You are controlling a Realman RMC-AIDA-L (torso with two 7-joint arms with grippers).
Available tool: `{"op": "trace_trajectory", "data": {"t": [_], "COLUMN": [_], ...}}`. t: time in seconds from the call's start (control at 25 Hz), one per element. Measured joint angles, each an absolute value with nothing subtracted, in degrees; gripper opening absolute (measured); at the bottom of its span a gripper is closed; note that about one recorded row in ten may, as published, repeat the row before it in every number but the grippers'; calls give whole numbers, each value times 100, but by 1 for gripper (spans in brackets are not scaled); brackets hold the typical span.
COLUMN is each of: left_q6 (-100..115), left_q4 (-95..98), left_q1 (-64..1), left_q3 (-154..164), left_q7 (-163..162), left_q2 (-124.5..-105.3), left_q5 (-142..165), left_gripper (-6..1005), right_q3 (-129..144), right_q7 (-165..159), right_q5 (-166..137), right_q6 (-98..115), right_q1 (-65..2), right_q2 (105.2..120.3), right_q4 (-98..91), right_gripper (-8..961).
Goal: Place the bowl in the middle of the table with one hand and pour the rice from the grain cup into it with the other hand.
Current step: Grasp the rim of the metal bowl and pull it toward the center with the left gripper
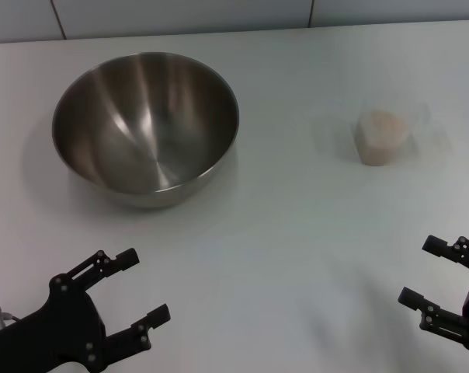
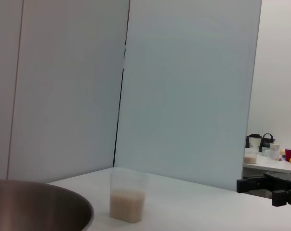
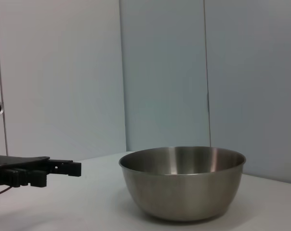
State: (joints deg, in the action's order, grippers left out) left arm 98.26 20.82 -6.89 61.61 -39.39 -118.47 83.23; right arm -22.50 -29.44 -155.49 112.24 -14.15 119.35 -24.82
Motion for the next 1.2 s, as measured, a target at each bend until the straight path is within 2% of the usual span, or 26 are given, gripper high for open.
{"op": "trace_trajectory", "data": {"t": [1.2], "left_q6": [9826], "left_q4": [2083], "left_q1": [-747], "left_q3": [6170], "left_q7": [-3980], "left_q2": [-11847], "left_q5": [8323], "left_gripper": [828], "right_q3": [-2250], "right_q7": [-2944], "right_q5": [-15557], "right_q6": [11223], "right_q1": [-1466], "right_q2": [11927], "right_q4": [-2470], "right_gripper": [782]}}
